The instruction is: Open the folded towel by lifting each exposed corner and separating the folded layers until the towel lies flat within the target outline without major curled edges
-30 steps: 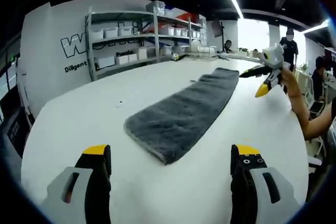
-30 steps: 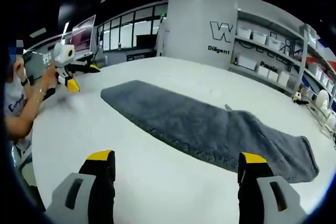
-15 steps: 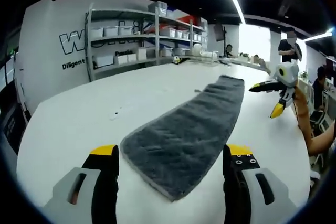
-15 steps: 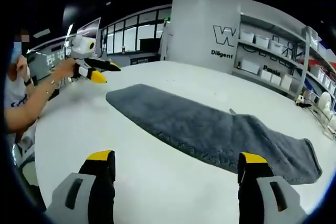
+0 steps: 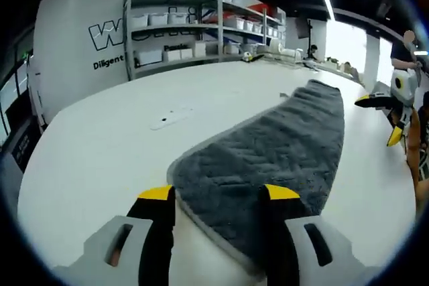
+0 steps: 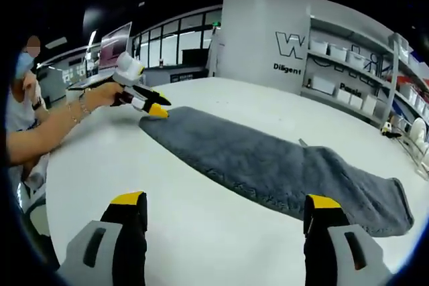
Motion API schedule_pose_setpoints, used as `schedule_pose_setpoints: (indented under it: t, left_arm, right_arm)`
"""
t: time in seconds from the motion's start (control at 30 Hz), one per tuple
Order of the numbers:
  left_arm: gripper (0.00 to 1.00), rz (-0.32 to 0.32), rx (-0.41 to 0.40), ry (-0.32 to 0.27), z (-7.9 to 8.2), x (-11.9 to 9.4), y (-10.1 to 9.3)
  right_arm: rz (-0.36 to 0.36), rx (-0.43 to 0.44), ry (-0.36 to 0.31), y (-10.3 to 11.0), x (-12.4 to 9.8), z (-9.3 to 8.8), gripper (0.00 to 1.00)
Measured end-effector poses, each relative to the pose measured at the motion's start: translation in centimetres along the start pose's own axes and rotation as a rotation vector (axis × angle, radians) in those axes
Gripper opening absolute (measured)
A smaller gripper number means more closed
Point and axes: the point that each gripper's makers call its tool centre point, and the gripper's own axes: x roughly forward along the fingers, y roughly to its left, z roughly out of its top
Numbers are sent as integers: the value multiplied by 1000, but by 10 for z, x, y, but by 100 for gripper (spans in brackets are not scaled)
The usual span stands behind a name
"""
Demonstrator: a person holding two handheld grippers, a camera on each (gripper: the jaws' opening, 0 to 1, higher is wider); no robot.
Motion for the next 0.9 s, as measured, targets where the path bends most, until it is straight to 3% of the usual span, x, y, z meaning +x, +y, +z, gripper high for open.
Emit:
schedule_pose_setpoints:
  t: [0.1,0.3,0.73,0.9]
  left_arm:
    - [41,-37,-45,5,-2,5,-4]
    - [36,-10,-26,16,-6,10,0]
    - [10,-26,35,-14,-7,8,-4]
    - [6,-35,36,-18,-9,5,-1]
  right_arm:
    - [5,3,-5,1,0,1,99]
    - [2,6,0,0,1,0,99]
    - [-7,12,13,-2,2,-4,99]
    - [-13,21,12,-5,3,-4,99]
